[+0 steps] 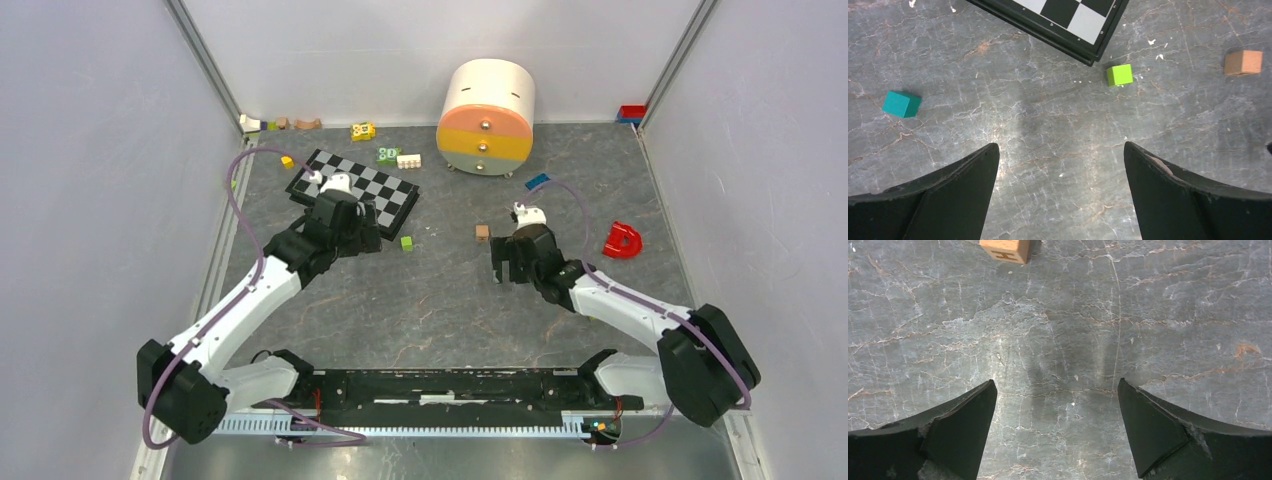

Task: Organize the makeup
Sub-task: Reset both arms

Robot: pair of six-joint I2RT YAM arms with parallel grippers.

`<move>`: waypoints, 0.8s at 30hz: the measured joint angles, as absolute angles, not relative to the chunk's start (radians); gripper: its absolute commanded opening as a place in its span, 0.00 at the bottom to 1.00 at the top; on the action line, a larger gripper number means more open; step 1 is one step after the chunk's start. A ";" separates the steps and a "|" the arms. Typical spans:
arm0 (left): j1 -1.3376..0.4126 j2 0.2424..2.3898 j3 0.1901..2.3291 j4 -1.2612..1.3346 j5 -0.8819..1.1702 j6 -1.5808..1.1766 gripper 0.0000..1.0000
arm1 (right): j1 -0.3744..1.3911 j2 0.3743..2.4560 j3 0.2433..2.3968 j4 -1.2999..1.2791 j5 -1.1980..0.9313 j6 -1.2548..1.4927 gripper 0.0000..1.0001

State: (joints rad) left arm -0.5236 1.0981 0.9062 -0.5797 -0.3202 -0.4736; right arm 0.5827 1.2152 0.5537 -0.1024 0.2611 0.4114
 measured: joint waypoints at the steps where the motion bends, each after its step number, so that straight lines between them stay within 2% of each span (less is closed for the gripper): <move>1: -0.523 1.118 0.939 -0.599 -0.316 -0.477 1.00 | 0.583 1.232 0.573 -0.120 0.256 0.403 0.98; 5: -0.523 1.153 1.083 -0.661 -0.314 -0.490 1.00 | 0.583 1.267 0.655 -0.183 0.238 0.371 0.98; 8: -0.523 1.127 1.114 -0.662 -0.322 -0.496 1.00 | 0.583 1.256 0.690 -0.210 0.215 0.350 0.98; 18: -0.523 0.805 1.125 -0.704 -0.439 -0.493 1.00 | 0.583 1.072 0.774 -0.318 0.226 0.293 0.98; 24: -0.523 0.710 1.253 -0.763 -0.527 -0.477 1.00 | 0.583 0.994 0.920 -0.387 0.261 0.254 0.98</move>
